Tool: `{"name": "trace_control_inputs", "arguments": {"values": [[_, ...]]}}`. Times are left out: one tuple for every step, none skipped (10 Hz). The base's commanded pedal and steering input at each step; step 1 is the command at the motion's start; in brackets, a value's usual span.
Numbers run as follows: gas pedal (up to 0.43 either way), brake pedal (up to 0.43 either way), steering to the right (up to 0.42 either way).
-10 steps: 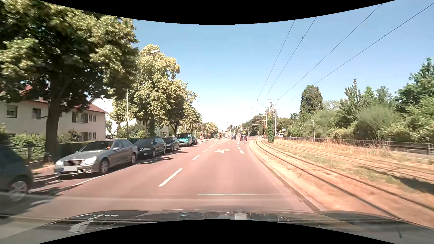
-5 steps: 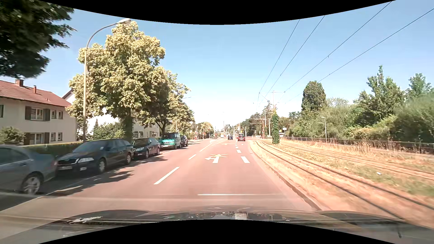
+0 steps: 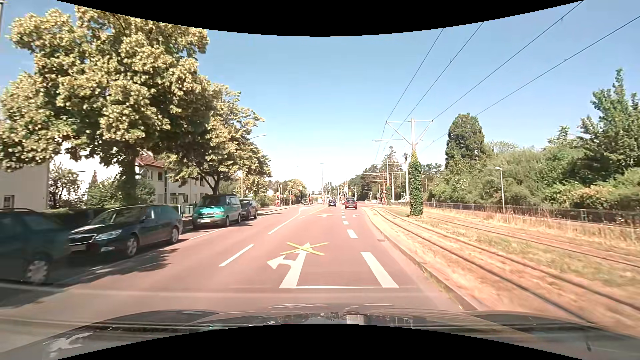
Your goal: Follow the waypoints while adhering to traffic rules and regulations
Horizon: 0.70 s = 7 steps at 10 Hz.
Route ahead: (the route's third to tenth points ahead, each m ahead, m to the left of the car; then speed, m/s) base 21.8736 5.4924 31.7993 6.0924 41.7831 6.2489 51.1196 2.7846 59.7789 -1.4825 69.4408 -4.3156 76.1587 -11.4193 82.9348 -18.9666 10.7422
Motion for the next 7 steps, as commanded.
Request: {"name": "trace_control_inputs", "arguments": {"values": [[0.000, 0.128, 0.024], [0.000, 0.140, 0.024], [0.000, 0.140, 0.024], [0.000, 0.146, 0.024], [0.000, 0.152, 0.023], [0.000, 0.152, 0.023], [0.000, 0.152, 0.023]]}}
